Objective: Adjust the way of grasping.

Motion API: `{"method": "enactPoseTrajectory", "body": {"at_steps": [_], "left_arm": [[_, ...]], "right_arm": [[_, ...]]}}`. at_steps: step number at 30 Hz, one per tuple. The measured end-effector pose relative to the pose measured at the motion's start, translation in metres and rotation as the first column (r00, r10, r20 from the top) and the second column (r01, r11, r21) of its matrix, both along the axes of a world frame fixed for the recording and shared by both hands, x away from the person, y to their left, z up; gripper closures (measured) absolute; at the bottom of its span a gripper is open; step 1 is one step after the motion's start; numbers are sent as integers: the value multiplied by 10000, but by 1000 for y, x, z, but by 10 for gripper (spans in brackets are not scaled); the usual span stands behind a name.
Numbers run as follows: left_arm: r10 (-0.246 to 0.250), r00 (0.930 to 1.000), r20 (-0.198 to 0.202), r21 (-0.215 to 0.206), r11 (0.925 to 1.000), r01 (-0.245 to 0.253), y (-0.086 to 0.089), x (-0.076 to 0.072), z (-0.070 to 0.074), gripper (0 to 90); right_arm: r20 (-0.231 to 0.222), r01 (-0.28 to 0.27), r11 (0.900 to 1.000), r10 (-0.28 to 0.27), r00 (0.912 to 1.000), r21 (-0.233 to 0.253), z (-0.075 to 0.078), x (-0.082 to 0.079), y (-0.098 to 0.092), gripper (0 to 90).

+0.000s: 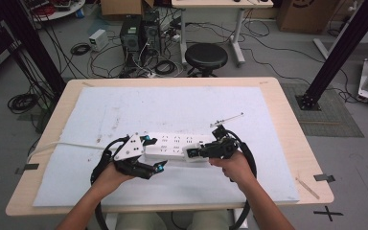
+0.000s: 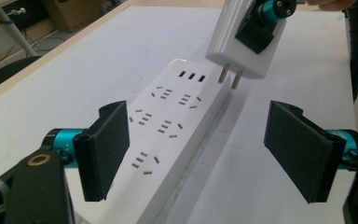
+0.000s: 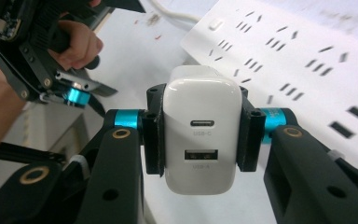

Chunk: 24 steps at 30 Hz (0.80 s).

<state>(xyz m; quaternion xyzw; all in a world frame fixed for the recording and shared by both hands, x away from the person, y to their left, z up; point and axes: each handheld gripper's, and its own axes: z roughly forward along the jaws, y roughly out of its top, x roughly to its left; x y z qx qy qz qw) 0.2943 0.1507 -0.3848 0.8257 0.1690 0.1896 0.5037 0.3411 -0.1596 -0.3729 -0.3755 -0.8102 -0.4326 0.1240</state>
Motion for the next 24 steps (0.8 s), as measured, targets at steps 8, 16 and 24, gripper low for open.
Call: {"method": "enactPoseTrajectory", "body": {"at_steps": [8, 16, 24], "left_arm": [[1074, 9939, -247, -96, 9941, -1077, 27, -3, 2, 224], [1934, 9803, -392, -512, 9794, -1952, 52, -4, -1, 224], [2348, 9711, -427, -637, 9694, -2372, 65, -2, 1, 224]], "right_arm": [[1122, 462, 9937, -347, 9931, -1019, 9, -10, -17, 629], [1445, 759, 9888, -570, 9879, -1285, 13, -13, -31, 629], [1899, 1033, 9849, -759, 9789, -1389, 21, -10, -39, 629]]}}
